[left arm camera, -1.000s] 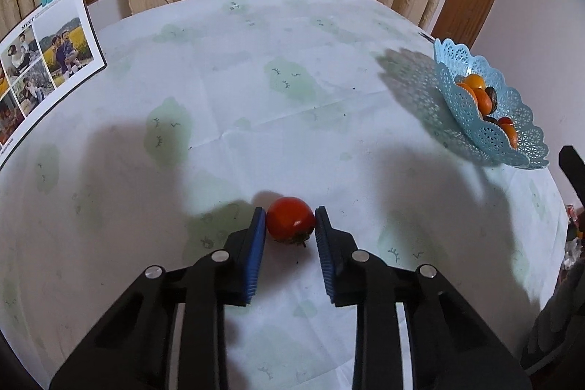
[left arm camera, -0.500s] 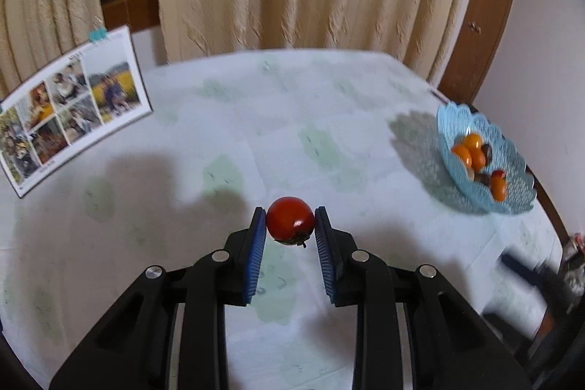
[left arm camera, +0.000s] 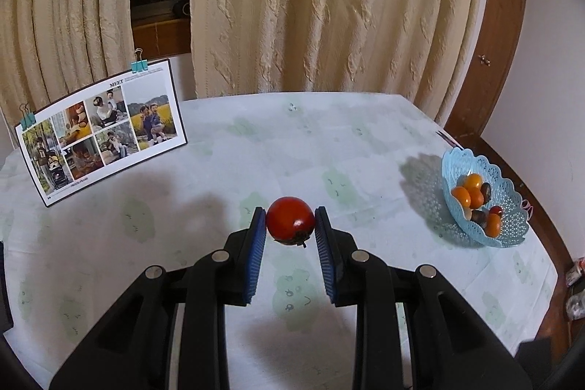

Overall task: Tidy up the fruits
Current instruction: 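Drop a tan fruit in the basket with the right tool while the left tool holds the tomato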

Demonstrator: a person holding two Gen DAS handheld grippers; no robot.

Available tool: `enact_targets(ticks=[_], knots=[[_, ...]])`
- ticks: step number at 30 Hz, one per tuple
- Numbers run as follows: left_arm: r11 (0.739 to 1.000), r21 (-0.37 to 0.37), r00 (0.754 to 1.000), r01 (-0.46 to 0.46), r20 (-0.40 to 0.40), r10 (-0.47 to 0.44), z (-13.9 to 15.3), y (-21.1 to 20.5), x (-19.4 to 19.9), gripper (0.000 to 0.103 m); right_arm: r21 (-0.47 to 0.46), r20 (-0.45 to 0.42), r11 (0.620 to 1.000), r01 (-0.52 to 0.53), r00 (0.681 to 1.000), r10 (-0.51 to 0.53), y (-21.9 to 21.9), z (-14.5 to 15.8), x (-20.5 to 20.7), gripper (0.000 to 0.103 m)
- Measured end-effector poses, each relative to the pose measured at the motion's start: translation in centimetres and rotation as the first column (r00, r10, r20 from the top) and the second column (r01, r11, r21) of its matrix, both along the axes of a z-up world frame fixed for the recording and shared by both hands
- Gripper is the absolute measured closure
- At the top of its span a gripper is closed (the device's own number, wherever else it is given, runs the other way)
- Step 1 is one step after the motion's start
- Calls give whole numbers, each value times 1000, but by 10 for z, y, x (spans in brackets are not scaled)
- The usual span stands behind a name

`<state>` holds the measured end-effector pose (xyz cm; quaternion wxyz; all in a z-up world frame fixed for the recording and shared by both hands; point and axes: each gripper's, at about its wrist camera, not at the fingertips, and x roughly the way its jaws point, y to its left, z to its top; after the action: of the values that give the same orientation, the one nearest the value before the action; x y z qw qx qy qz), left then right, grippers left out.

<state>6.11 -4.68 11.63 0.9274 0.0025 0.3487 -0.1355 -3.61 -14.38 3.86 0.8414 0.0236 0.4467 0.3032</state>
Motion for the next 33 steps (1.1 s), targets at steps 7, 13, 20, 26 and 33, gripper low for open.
enact_targets(ticks=[7,13,20,26,33], knots=[[1000,-5,1000,0,7,1,2,2,-2,75,-55,-10,998,-3,1000,3,9,-11,5,74],[1000,-3,1000,-3,6,3,2,2,-2,75,-11,16,995,102,995,-102,-21,3,12,74],[1000,5,1000,13,11,-13,2,-5,-4,75,51,71,936,348,934,-351,-101,26,28,74],[999,10,999,33,9,-33,1,-16,-6,75,109,117,822,559,814,-569,-180,47,28,74],[997,24,997,75,7,-75,1,-38,-9,75,97,182,705,702,684,-706,-242,55,29,74]])
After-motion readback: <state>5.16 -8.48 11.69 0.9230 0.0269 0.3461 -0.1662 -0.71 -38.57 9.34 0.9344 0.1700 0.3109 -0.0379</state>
